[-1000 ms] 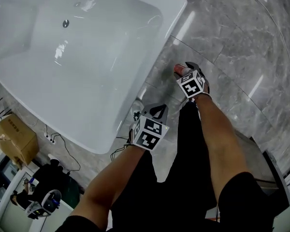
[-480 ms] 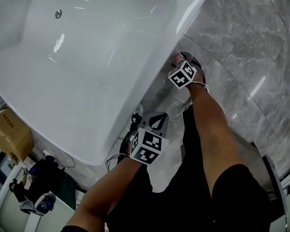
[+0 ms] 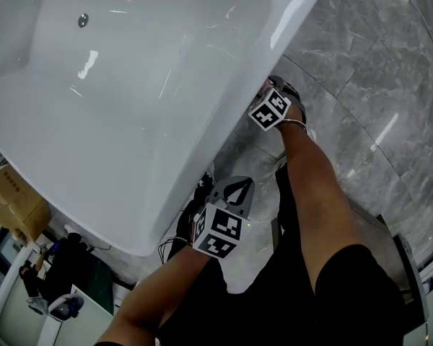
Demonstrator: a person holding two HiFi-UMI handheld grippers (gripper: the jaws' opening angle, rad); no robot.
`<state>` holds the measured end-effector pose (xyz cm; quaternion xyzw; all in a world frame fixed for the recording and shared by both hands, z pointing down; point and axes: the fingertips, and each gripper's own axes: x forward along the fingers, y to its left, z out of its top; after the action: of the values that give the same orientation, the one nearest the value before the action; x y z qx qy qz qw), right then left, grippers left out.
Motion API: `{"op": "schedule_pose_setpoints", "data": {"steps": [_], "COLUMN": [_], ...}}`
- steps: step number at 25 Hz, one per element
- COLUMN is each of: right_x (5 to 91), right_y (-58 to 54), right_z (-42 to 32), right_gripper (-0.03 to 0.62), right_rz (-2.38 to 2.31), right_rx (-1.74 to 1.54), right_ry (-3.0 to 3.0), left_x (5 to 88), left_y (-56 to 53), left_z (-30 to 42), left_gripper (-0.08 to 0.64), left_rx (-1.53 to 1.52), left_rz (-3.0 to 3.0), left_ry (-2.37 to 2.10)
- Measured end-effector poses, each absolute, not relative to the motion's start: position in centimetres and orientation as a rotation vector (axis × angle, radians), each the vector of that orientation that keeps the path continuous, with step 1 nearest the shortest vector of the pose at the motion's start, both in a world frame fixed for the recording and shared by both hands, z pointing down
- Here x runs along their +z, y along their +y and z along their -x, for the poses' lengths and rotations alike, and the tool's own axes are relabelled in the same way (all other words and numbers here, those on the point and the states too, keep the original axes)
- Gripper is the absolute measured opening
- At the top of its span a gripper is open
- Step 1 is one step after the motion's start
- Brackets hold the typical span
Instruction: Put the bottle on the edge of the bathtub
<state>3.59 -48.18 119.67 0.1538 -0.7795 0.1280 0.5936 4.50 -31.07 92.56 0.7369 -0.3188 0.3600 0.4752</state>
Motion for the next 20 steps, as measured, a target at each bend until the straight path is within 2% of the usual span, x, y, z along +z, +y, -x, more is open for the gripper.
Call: {"op": "schedule_pose_setpoints", "data": {"steps": [20], "right_x": [121.6], "right_y": [-46.6], "right_z": [-5.3], "right_gripper": [0.318], "right_rz": [-0.280], "right_rx": [0.259], "right_ry": [-1.743], "left_x": [93.1], "left_y": [-32.0], "left_z": [-5.4], "left_gripper": [0.017], "left_rx": [0.875], "left_rz": [-1.812], "left_ry": [-0.771]}}
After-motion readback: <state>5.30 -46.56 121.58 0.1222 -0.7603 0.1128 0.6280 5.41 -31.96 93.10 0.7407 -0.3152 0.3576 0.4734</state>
